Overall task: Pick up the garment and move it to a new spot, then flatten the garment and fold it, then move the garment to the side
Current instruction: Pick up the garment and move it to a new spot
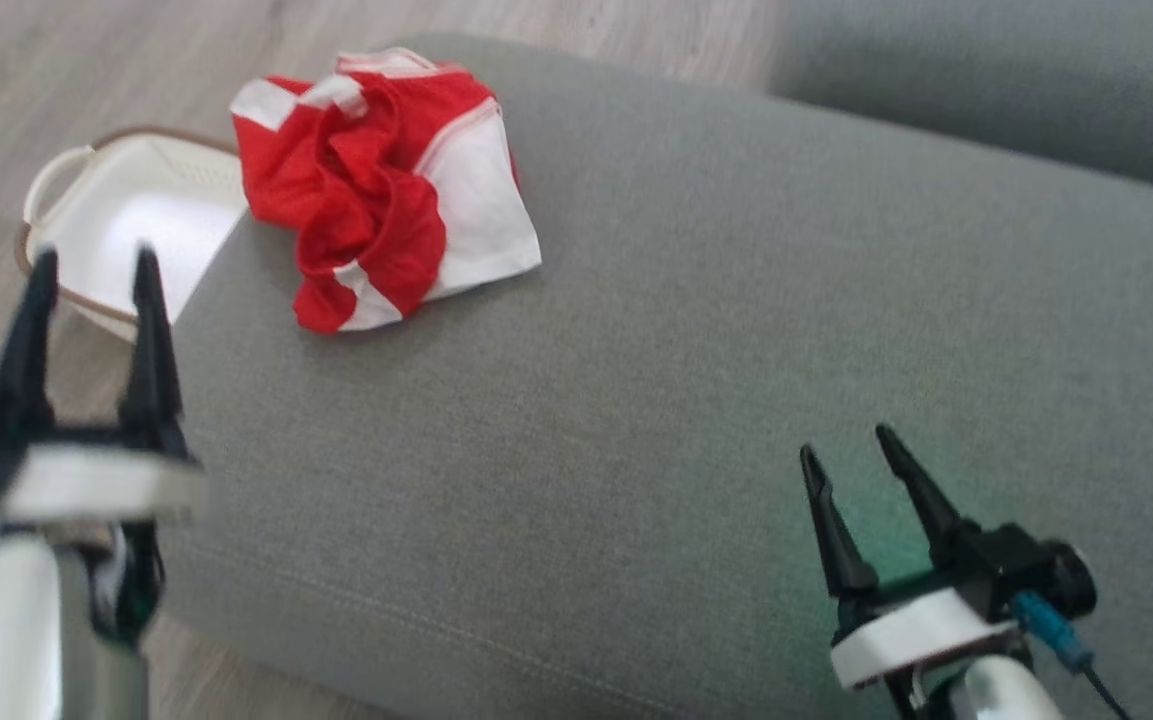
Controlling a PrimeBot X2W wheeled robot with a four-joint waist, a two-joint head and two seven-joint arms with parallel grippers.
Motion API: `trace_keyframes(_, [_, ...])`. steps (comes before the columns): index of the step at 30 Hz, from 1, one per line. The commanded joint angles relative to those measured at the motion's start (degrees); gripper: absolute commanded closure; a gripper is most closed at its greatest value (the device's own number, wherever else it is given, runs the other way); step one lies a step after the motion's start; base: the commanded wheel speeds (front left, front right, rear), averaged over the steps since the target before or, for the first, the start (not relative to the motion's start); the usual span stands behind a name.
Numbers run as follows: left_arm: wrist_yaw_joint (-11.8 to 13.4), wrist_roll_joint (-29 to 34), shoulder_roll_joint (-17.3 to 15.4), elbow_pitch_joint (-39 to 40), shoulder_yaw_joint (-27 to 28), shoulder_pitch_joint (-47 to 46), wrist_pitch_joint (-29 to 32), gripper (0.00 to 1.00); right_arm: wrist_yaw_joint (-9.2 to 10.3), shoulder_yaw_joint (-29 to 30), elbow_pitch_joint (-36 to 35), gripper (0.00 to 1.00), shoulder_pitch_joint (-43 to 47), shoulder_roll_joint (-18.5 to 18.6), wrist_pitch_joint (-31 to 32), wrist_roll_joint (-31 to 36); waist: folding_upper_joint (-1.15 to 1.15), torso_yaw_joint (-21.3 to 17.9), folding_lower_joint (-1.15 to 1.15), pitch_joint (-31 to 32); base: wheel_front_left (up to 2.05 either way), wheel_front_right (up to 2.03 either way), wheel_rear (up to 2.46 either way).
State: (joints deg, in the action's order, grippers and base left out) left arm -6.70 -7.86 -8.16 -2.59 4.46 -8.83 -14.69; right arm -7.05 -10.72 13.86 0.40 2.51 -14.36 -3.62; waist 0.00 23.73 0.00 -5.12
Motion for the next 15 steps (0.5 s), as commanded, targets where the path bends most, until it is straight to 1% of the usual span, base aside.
trace_keyframes(1, [-0.2, -1.0, -2.6, -2.2, 1.4, -7.3, 0.6, 0.0, -0.44, -0.8, -1.6, 0.0, -3.0, 0.4, -0.6, 1.3, 0.0, -1.1, 0.0, -3.2, 0.0, 0.0, 0.0])
trace_keyframes(3, [-0.4, -2.0, -3.9, -7.9, 0.5, -13.9, 2.7, 0.0, -0.44, -0.3, -1.6, 0.0, -3.9, 0.4, -0.6, 2.4, 0.0, -1.3, 0.0, -4.9, 0.0, 0.0, 0.0])
trace_keyframes(4, [-0.4, -2.0, -3.9, -7.9, 0.5, -13.9, 2.7, 0.0, -0.44, -0.3, -1.6, 0.0, -3.9, 0.4, -0.6, 2.4, 0.0, -1.3, 0.0, -4.9, 0.0, 0.0, 0.0])
trace_keyframes(9, [-0.6, -5.3, -5.9, -24.4, 0.1, -28.8, 8.0, 0.0, -0.44, 0.3, -1.8, 0.0, -6.1, 0.4, -0.6, 4.5, 0.0, -2.4, 0.0, -8.8, 0.0, 0.0, 0.0])
trace_keyframes(11, [-0.6, -7.3, -6.6, -30.9, 0.6, -33.5, 10.1, 0.0, -0.44, 0.0, -1.8, 0.0, -7.2, 0.5, -0.6, 5.2, 0.0, -3.4, 0.0, -10.6, 0.0, 0.0, 0.0])
trace_keyframes(15, [-0.7, -11.4, -7.5, -41.4, 0.9, -41.0, 14.0, 0.0, -0.44, 0.3, -2.2, 0.0, -9.0, 1.3, -0.6, 5.7, 0.0, -5.0, 0.0, -13.9, 0.0, 0.0, 0.0])
